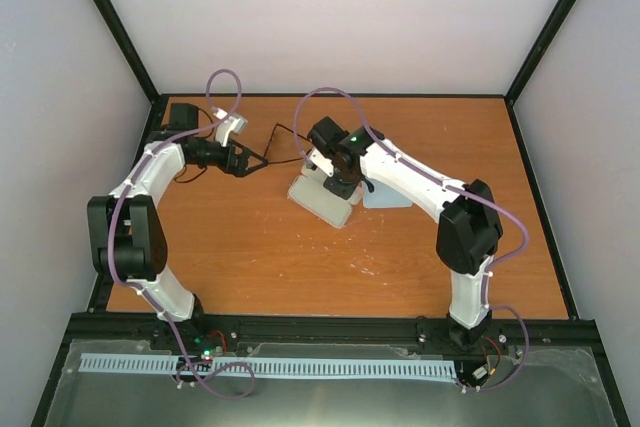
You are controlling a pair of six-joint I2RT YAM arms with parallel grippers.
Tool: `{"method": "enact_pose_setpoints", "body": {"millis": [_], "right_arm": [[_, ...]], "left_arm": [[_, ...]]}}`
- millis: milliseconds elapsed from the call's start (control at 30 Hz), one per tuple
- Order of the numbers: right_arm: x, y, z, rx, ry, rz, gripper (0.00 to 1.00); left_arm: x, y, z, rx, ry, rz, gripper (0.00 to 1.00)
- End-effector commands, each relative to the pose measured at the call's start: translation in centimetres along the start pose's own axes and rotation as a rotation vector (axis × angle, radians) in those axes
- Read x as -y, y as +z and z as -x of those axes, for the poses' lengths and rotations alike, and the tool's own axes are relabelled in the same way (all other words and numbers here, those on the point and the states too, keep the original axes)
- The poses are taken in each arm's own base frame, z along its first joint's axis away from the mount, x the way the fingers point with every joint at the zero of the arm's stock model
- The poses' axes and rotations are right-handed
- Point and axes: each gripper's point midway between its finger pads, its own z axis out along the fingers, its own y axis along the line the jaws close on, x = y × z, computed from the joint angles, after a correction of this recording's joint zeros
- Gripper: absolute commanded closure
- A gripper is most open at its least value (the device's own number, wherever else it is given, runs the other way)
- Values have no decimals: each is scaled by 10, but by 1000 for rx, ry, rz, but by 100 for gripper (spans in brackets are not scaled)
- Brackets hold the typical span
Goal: Organize the sunglasses
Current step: Adjust the sunglasses case at the center of the board.
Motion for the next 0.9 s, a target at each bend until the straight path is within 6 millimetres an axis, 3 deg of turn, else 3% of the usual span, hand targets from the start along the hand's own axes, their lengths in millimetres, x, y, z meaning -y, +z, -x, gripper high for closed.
{"method": "enact_pose_setpoints", "body": {"millis": [0, 67, 167, 233, 333, 633, 867], "right_arm": [[23, -22, 8, 53, -79, -169, 95], [18, -21, 16, 91, -136, -181, 97], [-8, -13, 23, 139, -323, -155, 97], [-29, -4, 22, 159, -413, -93, 97], [-43, 7, 21, 145, -467, -31, 97], [-48, 61, 29, 42, -558, -35, 97], [-31, 95, 40, -17, -550, -153, 97]], "left_arm": [[3, -14, 7, 5, 52, -21, 1], [-3, -16, 5, -1, 56, -6, 1], [-14, -18, 4, -2, 46, 8, 0], [-19, -19, 4, 1, 38, 12, 1], [-25, -21, 3, 5, 31, 20, 1], [-27, -24, -3, 12, 28, 44, 1], [-29, -24, -5, 19, 22, 67, 1]]}}
